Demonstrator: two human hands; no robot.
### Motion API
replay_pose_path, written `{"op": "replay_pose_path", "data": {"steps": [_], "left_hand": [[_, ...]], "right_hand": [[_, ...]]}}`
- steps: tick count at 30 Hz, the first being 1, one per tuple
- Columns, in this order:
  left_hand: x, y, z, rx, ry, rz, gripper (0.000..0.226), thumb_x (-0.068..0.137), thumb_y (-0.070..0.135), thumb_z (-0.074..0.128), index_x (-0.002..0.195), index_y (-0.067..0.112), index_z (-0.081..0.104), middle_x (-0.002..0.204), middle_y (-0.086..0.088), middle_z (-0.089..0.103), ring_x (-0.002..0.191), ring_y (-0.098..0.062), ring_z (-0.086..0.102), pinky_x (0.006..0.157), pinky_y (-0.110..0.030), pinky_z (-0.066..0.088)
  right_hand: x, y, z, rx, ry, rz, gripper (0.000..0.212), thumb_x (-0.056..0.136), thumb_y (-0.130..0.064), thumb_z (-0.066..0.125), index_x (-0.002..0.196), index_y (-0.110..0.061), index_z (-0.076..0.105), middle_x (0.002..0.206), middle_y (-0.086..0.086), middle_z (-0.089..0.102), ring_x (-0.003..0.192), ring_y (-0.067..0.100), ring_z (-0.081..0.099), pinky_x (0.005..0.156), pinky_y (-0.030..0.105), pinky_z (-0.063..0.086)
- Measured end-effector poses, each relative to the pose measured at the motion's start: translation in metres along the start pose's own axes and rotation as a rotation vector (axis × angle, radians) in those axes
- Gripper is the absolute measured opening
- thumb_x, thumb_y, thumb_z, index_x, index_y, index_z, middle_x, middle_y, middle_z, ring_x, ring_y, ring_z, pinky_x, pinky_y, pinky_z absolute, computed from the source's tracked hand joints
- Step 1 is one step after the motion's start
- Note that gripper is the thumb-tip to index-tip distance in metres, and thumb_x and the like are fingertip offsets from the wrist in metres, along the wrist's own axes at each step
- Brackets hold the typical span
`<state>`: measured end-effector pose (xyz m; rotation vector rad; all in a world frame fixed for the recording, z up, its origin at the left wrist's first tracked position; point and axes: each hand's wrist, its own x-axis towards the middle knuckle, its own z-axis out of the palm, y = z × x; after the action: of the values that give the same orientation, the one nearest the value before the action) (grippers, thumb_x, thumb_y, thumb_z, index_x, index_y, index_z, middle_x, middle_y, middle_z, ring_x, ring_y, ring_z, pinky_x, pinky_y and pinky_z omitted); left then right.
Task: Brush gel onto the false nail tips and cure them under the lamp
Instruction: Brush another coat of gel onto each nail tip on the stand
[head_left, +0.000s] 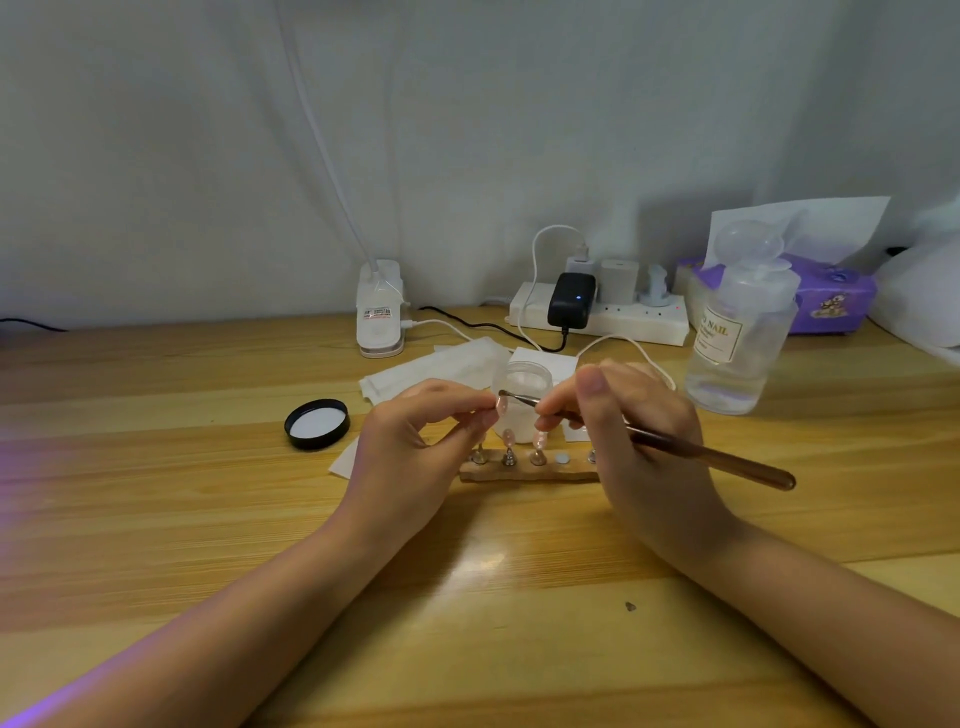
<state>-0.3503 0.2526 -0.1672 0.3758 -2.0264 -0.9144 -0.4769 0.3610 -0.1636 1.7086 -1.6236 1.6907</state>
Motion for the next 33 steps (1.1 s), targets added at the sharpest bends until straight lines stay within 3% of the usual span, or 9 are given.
{"op": "replay_pose_path", "data": {"steps": [5,10,17,21,25,33], "left_hand": [[0.0003,-0.0008,0.0002,0.008,-0.001,0.005,0.023,0.077,0.001,0.068,0.092,0.018,0.070,0.084,0.009,0.067,0.078,0.000,0.060,0.070,-0.009,0.044],[0.0002,-0.0011,-0.0003,0.008,-0.013,0.003,0.021,0.078,0.001,0.068,0.094,0.015,0.071,0.086,0.006,0.068,0.079,-0.002,0.061,0.071,-0.010,0.045],[-0.0015,-0.0003,-0.0004,-0.004,-0.001,0.004,0.023,0.077,0.001,0.068,0.093,0.019,0.069,0.086,0.006,0.067,0.081,-0.002,0.061,0.072,-0.010,0.045],[-0.0003,-0.0004,0.0002,0.003,-0.002,0.004,0.021,0.078,0.002,0.068,0.093,0.016,0.070,0.085,0.007,0.067,0.080,0.000,0.060,0.071,-0.009,0.044],[-0.0006,-0.0008,0.0003,0.010,-0.004,0.018,0.023,0.078,0.000,0.068,0.092,0.017,0.070,0.086,0.008,0.067,0.080,0.000,0.060,0.071,-0.009,0.044],[-0.0009,0.0009,0.0008,0.011,0.003,0.011,0.021,0.078,0.004,0.068,0.091,0.020,0.069,0.085,0.010,0.066,0.081,0.001,0.060,0.071,-0.008,0.043]], "right_hand": [[-0.0051,0.0013,-0.0007,0.009,0.004,-0.042,0.051,0.097,-0.035,0.029,0.068,-0.013,0.065,0.060,-0.003,0.063,0.064,0.004,0.058,0.073,0.036,0.043],[-0.0055,0.0016,0.0001,0.020,0.036,-0.005,0.041,0.094,-0.024,0.033,0.070,-0.011,0.064,0.065,-0.010,0.060,0.068,0.004,0.057,0.068,0.041,0.046],[-0.0083,0.0020,0.0017,0.015,0.000,-0.010,0.054,0.097,-0.038,0.029,0.065,-0.012,0.064,0.058,-0.004,0.060,0.064,0.002,0.055,0.073,0.029,0.040],[-0.0088,0.0021,0.0001,0.066,0.039,0.020,0.043,0.094,-0.025,0.032,0.066,-0.013,0.063,0.060,-0.006,0.060,0.065,0.001,0.056,0.070,0.034,0.043],[-0.0071,0.0022,0.0032,0.010,-0.020,0.037,0.038,0.094,-0.028,0.033,0.074,-0.015,0.063,0.070,-0.011,0.061,0.075,0.002,0.056,0.073,0.034,0.044],[-0.0102,0.0009,0.0007,0.070,0.019,0.035,0.047,0.095,-0.029,0.032,0.063,-0.013,0.063,0.057,-0.003,0.060,0.063,0.002,0.055,0.071,0.032,0.041]]}}
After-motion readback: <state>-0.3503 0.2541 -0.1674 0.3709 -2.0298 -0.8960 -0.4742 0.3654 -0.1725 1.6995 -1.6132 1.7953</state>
